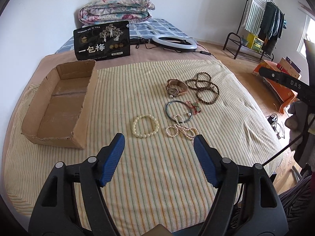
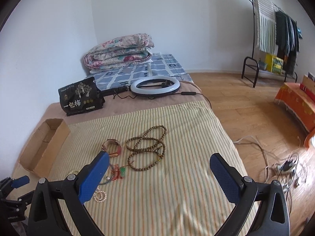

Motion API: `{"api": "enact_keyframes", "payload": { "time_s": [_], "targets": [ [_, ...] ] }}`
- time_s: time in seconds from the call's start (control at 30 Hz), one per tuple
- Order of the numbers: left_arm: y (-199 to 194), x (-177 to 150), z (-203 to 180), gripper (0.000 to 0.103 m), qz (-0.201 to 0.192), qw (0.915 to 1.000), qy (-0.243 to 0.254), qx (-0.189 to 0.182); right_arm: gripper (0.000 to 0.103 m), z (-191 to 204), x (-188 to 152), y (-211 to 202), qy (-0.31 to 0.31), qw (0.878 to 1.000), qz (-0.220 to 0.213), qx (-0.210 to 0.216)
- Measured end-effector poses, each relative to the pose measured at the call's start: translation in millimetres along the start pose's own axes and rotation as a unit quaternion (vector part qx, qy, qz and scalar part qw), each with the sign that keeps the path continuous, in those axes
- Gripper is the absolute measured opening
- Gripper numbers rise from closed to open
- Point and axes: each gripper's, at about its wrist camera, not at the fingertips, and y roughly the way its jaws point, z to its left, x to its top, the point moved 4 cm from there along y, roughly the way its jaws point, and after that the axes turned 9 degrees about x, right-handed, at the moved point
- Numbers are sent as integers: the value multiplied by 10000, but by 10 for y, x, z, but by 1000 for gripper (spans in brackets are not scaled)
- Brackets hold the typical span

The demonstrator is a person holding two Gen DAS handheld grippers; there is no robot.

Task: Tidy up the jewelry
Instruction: 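Move the right tool to the brown bead necklace while the left tool approaches the pearl necklace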

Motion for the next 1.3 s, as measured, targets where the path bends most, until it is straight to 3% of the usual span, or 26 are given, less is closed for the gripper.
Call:
{"api": "enact_keyframes", "payload": {
  "time_s": [0.13,0.2,0.37,0.57,0.73,1.03,1.3],
  "targets": [
    [78,-38,-32,75,62,10000,-30,-25,103,29,26,132,-360,9993,39,-27],
    [129,-64,-51,65,125,9999,-47,-27,103,47,21,208,-466,9989,102,13],
    [220,-124,-52,63,223,9995,-215,-64,103,20,-20,417,-434,9985,291,180],
    [331,-163,-127,63,323,9990,-267,-143,103,3,-22,581,-428,9962,170,736],
    [467,-167,-265,63,479,9981,-225,-312,103,-33,-2,747,-470,9959,205,739],
    [813,-167,-457,63,826,9949,-352,-451,103,-208,-47,1196,-369,9942,683,742],
    [1082,-121,-564,63,906,9944,-414,-350,103,-218,-106,1493,-396,9916,979,752]
  ]
}}
